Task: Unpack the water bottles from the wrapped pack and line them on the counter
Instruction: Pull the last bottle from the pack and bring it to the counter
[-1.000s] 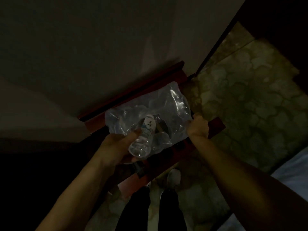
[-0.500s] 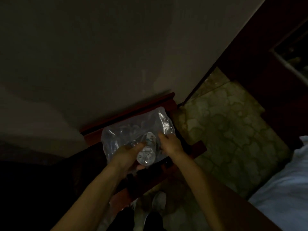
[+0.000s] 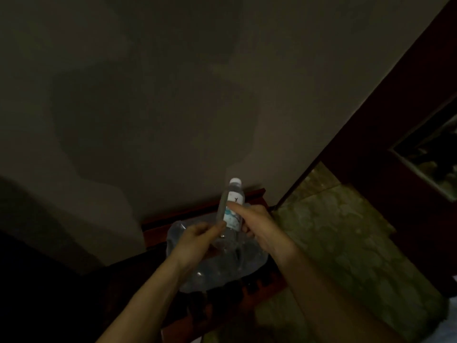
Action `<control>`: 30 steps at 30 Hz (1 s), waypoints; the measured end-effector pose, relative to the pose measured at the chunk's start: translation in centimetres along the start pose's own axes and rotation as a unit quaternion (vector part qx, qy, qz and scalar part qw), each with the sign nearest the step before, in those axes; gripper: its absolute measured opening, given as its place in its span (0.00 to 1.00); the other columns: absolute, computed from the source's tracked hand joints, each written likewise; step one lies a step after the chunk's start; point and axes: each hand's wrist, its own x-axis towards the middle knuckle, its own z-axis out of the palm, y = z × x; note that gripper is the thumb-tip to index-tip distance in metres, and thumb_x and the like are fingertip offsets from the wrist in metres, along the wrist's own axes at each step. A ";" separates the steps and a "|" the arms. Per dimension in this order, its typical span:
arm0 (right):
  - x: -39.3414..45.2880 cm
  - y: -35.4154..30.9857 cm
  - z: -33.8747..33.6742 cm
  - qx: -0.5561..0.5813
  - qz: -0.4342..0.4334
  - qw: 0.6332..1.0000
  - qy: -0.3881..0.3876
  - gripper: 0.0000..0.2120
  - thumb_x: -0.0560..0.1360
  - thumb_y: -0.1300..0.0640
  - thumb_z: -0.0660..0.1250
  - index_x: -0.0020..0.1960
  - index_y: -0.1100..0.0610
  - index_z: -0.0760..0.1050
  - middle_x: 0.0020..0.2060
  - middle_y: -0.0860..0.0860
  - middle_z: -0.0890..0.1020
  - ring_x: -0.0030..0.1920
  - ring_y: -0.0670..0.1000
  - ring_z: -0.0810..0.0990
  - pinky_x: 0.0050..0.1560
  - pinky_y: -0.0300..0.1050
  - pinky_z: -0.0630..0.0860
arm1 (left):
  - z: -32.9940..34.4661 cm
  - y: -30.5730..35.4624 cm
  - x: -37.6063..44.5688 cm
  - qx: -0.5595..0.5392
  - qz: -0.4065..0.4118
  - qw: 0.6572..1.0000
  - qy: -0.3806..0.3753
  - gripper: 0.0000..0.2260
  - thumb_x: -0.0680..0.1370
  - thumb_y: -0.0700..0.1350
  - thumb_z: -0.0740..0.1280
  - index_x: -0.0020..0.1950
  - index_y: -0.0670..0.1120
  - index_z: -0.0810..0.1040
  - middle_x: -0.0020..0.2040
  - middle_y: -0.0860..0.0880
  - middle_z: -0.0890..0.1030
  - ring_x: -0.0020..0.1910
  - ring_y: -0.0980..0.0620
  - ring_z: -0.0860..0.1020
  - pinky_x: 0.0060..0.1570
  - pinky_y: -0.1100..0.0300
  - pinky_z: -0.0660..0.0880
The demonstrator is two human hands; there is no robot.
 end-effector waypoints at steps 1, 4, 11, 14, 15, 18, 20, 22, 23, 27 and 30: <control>-1.1 -1.1 0.4 0.010 -0.021 1.000 -0.014 0.17 0.74 0.48 0.71 0.54 0.60 0.78 0.35 0.52 0.83 0.25 0.43 0.82 0.22 0.32 0.73 | -0.4 0.6 -0.8 0.003 0.016 1.000 0.003 0.12 0.78 0.49 0.68 0.54 0.42 0.83 0.48 0.44 0.87 0.47 0.49 0.85 0.46 0.59 0.81; -4.1 -3.6 2.2 0.005 -0.100 0.995 -0.029 0.17 0.72 0.48 0.73 0.55 0.58 0.78 0.44 0.53 0.85 0.40 0.48 0.86 0.34 0.39 0.81 | -2.0 2.1 -3.4 0.046 0.067 0.997 0.015 0.11 0.80 0.50 0.66 0.56 0.46 0.83 0.45 0.49 0.87 0.44 0.54 0.85 0.48 0.56 0.80; -11.4 -5.6 7.2 0.013 -0.275 0.960 -0.053 0.13 0.70 0.49 0.75 0.51 0.51 0.76 0.47 0.52 0.86 0.46 0.50 0.86 0.50 0.52 0.83 | -5.7 5.0 -11.9 0.149 0.189 0.965 0.098 0.13 0.77 0.54 0.69 0.59 0.51 0.81 0.49 0.52 0.86 0.47 0.56 0.85 0.56 0.49 0.80; -14.3 -6.5 9.5 0.019 -0.332 0.942 -0.054 0.14 0.67 0.47 0.76 0.48 0.50 0.77 0.45 0.51 0.86 0.46 0.50 0.86 0.51 0.56 0.83 | -7.0 6.2 -16.0 0.224 0.224 0.936 0.157 0.15 0.75 0.57 0.70 0.57 0.51 0.81 0.47 0.53 0.85 0.45 0.57 0.84 0.49 0.57 0.80; -15.5 -7.0 10.4 0.019 -0.350 0.935 -0.057 0.17 0.65 0.45 0.76 0.48 0.51 0.77 0.45 0.51 0.86 0.46 0.50 0.86 0.50 0.56 0.83 | -7.6 6.6 -17.4 0.256 0.235 0.920 0.184 0.15 0.74 0.58 0.70 0.56 0.51 0.81 0.46 0.53 0.85 0.43 0.57 0.83 0.44 0.59 0.80; -19.0 -8.5 13.2 0.003 -0.408 0.911 -0.063 0.18 0.64 0.43 0.77 0.47 0.52 0.77 0.43 0.51 0.85 0.43 0.49 0.86 0.46 0.56 0.83 | -10.1 7.9 -21.4 0.331 0.257 0.868 0.267 0.17 0.72 0.61 0.70 0.52 0.50 0.82 0.42 0.51 0.84 0.40 0.53 0.82 0.38 0.56 0.78; -21.4 -9.5 15.2 -0.009 -0.450 0.891 -0.067 0.16 0.65 0.43 0.76 0.46 0.51 0.77 0.42 0.51 0.85 0.42 0.49 0.86 0.44 0.56 0.83 | -11.9 8.7 -24.0 0.334 0.262 0.856 0.295 0.17 0.72 0.61 0.71 0.51 0.49 0.82 0.42 0.51 0.84 0.40 0.52 0.83 0.42 0.51 0.80; -23.5 -10.4 17.0 -0.017 -0.481 0.874 -0.067 0.18 0.63 0.39 0.74 0.46 0.49 0.76 0.41 0.50 0.84 0.42 0.49 0.85 0.43 0.57 0.83 | -13.4 9.5 -26.3 0.328 0.265 0.852 0.311 0.15 0.72 0.58 0.73 0.52 0.50 0.82 0.41 0.52 0.84 0.39 0.56 0.82 0.38 0.57 0.79; -24.5 -10.8 18.2 -0.020 -0.493 0.867 -0.066 0.20 0.62 0.37 0.73 0.45 0.50 0.76 0.41 0.50 0.84 0.41 0.49 0.85 0.42 0.57 0.83 | -14.5 9.9 -27.6 0.330 0.270 0.844 0.325 0.14 0.72 0.57 0.73 0.51 0.50 0.82 0.40 0.53 0.84 0.39 0.58 0.81 0.36 0.61 0.76; -28.1 -12.2 23.0 -0.033 -0.533 0.843 -0.064 0.26 0.60 0.33 0.71 0.47 0.51 0.76 0.41 0.48 0.84 0.43 0.48 0.84 0.43 0.56 0.82 | -18.8 10.7 -31.6 0.328 0.304 0.819 0.360 0.16 0.70 0.56 0.75 0.54 0.51 0.81 0.44 0.54 0.85 0.42 0.58 0.82 0.43 0.58 0.79; -30.2 -13.1 27.3 -0.051 -0.559 0.825 -0.060 0.20 0.64 0.37 0.73 0.49 0.48 0.76 0.41 0.43 0.82 0.45 0.46 0.83 0.47 0.53 0.82 | -22.5 10.4 -33.6 0.314 0.319 0.806 0.387 0.17 0.71 0.53 0.75 0.57 0.50 0.81 0.48 0.53 0.85 0.45 0.56 0.83 0.48 0.54 0.81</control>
